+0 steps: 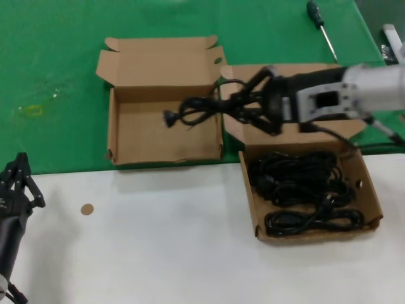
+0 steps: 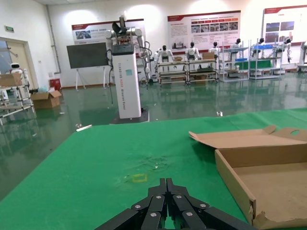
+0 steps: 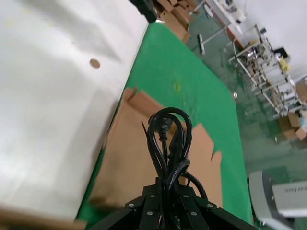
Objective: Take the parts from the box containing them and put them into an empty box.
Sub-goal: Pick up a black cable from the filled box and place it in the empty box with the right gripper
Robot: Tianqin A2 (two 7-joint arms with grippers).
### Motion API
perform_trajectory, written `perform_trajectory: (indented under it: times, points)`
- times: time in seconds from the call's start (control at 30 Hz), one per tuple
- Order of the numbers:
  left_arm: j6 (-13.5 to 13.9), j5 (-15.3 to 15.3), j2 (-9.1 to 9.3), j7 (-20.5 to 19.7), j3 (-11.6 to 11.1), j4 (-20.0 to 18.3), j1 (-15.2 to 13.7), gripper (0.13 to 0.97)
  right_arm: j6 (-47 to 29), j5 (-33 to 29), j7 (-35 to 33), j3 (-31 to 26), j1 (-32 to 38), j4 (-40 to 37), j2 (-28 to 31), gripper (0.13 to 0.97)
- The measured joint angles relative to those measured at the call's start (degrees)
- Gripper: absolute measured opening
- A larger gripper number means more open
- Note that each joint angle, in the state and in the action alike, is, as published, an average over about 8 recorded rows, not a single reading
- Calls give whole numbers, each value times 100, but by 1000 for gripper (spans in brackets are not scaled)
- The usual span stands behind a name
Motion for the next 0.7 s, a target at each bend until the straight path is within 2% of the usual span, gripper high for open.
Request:
perform_trajectory:
  times: [0.3,0.7]
  points:
    - [0,0,0,0,0,0,0,152,585,-407,-291,-438,242,-642,-1014,181]
    - [0,-1,0,1,0,0,0,152,1304,-299,-1624,-537,700,-2595,-2220,181]
